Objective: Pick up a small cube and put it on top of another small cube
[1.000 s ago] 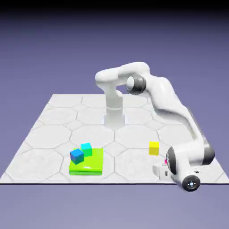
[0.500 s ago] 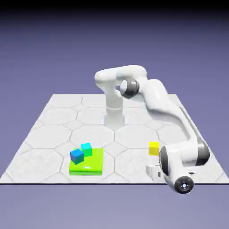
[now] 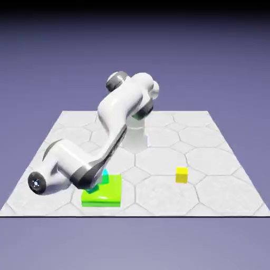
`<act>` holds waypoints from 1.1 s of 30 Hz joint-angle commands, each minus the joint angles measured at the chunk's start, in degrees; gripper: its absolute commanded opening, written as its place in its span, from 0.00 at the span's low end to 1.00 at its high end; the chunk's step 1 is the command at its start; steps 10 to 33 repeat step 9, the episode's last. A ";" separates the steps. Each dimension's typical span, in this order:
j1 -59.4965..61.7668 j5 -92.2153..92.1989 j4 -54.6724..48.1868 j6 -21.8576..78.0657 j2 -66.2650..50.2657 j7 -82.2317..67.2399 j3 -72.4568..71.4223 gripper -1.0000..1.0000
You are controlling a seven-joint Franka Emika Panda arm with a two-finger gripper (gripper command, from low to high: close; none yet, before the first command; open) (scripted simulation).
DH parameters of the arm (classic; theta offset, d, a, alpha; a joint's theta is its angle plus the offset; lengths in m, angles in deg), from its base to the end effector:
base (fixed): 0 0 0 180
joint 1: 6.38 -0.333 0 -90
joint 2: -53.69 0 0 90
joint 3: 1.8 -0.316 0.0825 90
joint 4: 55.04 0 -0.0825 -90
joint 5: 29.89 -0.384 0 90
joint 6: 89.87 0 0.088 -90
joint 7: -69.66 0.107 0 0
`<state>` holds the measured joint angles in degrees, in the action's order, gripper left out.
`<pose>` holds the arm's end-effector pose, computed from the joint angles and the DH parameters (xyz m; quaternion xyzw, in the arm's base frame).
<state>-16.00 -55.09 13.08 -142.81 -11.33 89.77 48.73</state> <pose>0.5706 -0.2255 0.2047 0.7186 -0.4558 -0.5127 0.1138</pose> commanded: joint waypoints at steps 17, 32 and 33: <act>-5.76 0.08 13.40 -8.09 2.31 -1.69 0.73 1.00; -5.76 0.08 13.40 -8.09 2.31 -1.69 0.73 1.00; -5.76 0.08 13.40 -8.09 2.31 -1.69 0.73 1.00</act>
